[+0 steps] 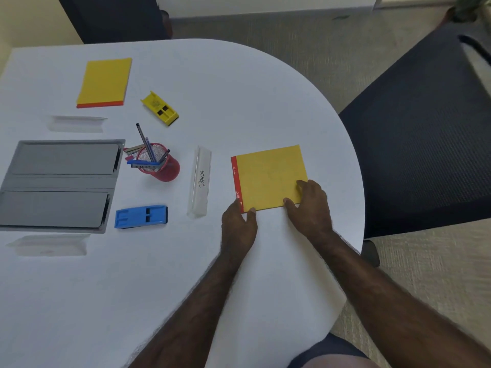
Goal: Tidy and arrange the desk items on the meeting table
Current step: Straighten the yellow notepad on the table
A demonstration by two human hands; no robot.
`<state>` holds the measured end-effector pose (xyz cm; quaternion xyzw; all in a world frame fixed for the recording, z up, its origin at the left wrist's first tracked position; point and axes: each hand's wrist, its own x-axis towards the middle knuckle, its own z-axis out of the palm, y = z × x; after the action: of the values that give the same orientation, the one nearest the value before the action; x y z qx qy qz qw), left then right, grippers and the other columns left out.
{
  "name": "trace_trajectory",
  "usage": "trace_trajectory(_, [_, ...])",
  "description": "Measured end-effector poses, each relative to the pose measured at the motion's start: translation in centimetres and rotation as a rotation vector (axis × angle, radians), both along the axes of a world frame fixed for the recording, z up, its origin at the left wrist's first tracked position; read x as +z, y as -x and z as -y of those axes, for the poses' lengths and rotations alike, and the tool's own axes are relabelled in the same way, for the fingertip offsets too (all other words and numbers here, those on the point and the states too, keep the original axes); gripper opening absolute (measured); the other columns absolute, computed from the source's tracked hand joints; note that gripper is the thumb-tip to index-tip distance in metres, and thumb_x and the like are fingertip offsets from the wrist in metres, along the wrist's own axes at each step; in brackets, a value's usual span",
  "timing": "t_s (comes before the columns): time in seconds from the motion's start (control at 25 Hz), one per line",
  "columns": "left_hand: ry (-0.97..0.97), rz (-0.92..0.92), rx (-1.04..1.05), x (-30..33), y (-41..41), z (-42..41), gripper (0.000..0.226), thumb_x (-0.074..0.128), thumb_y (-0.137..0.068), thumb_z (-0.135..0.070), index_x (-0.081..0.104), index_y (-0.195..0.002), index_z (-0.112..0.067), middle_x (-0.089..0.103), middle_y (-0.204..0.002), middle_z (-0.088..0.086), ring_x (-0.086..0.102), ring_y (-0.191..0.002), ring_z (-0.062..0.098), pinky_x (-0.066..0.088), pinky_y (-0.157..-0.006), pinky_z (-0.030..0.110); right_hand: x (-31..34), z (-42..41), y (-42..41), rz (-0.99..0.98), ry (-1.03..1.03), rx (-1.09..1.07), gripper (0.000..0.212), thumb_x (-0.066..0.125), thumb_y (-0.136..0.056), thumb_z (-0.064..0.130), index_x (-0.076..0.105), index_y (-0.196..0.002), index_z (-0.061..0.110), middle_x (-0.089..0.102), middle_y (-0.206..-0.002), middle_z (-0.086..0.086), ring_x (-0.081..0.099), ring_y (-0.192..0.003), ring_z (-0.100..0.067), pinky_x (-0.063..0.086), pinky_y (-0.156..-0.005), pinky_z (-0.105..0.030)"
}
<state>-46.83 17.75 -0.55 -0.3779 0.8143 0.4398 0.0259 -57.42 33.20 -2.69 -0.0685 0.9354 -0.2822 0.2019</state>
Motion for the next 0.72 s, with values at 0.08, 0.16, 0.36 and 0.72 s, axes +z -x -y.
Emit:
trace_trajectory(0.08, [-0.106,-0.054,0.127,0.5,0.2,0.7,0.015,0.060,-0.104,-0.020,0.066,-0.106,-0.005,0.071,-0.108,0.010,0.064,-0.099,0.028,0.055,-0.091,0.045,0.1,0.0,0.3,0.013,0.044,-0.059,0.064,0.072,-0.098,0.033,0.049,-0.152,0.009,0.049,-0.153,-0.016,0.044,-0.143,-0.039,0.039,-0.115,-0.046])
trace_trajectory(0.16, [-0.207,-0.084,0.231,1.5,0.2,1.3,0.013,0.064,-0.101,-0.017,0.063,-0.090,-0.011,0.065,-0.091,0.006,0.060,-0.085,0.024,0.050,-0.074,0.035,0.3,0.0,0.4,0.030,0.065,-0.084,0.062,0.072,-0.098,0.035,0.051,-0.151,0.012,0.054,-0.149,-0.015,0.048,-0.141,-0.037,0.040,-0.115,-0.045])
trace_trajectory(0.36, [-0.353,-0.208,0.330,4.6,-0.9,1.0,0.024,0.060,-0.102,-0.006,0.067,-0.121,-0.018,0.070,-0.109,0.000,0.070,-0.099,0.021,0.063,-0.084,0.035,0.7,0.2,-0.6,0.081,0.078,-0.045,0.062,0.070,-0.098,0.038,0.050,-0.152,0.015,0.062,-0.141,-0.015,0.058,-0.131,-0.037,0.046,-0.106,-0.044])
trace_trajectory(0.72, [0.010,-0.305,0.098,11.2,-5.6,2.3,0.031,0.050,-0.109,-0.016,0.059,-0.139,-0.020,0.059,-0.129,-0.002,0.056,-0.124,0.017,0.053,-0.109,0.046,6.8,2.2,-1.8,-0.194,0.393,0.055,0.067,0.076,-0.096,0.017,0.049,-0.156,0.025,0.059,-0.151,0.000,0.058,-0.136,-0.021,0.050,-0.113,-0.041])
